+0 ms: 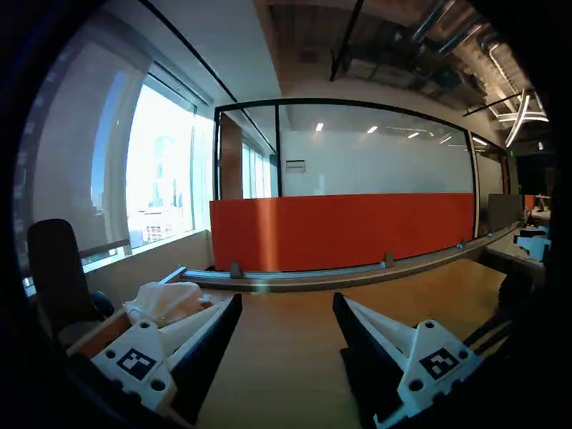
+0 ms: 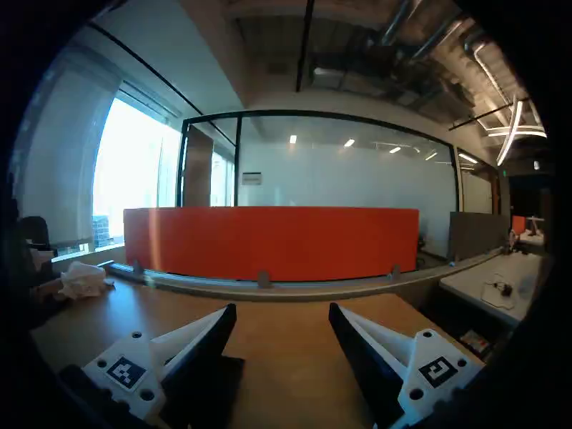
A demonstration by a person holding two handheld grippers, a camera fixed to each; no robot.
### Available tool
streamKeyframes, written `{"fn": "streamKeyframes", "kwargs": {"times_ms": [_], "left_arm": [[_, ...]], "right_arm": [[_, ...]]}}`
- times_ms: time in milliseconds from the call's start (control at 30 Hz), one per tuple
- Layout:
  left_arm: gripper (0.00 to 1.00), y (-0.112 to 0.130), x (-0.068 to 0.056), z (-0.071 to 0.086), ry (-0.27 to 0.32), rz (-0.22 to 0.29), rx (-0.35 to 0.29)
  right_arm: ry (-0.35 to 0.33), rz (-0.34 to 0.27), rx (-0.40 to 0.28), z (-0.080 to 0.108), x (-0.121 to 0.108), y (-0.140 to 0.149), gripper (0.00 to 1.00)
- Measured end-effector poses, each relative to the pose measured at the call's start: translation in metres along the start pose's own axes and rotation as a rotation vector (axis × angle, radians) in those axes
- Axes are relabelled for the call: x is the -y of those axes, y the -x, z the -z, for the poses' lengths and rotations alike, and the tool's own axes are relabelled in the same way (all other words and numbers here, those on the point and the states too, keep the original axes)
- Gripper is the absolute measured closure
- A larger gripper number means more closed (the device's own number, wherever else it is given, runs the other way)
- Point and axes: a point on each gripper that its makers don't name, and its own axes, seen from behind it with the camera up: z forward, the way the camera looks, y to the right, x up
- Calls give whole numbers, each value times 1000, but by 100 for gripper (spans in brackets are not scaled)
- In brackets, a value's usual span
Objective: Fold towel
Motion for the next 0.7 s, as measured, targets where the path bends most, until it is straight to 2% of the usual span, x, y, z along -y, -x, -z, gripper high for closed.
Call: {"fn": "streamKeyframes", "kwargs": {"times_ms": [167, 367, 567, 700], "left_arm": [[6, -19, 3, 3, 1, 0, 3], [6, -22, 8, 5, 1, -4, 28], [6, -22, -2, 8, 68, -23, 77], [6, -21, -17, 7, 143, -46, 117]], "right_arm": [[0, -3, 10, 4, 4, -22, 0], [-10, -4, 19, 5, 9, -35, 0], [-68, 31, 60, 7, 19, -39, 0], [-148, 67, 102, 6, 34, -39, 0]]}}
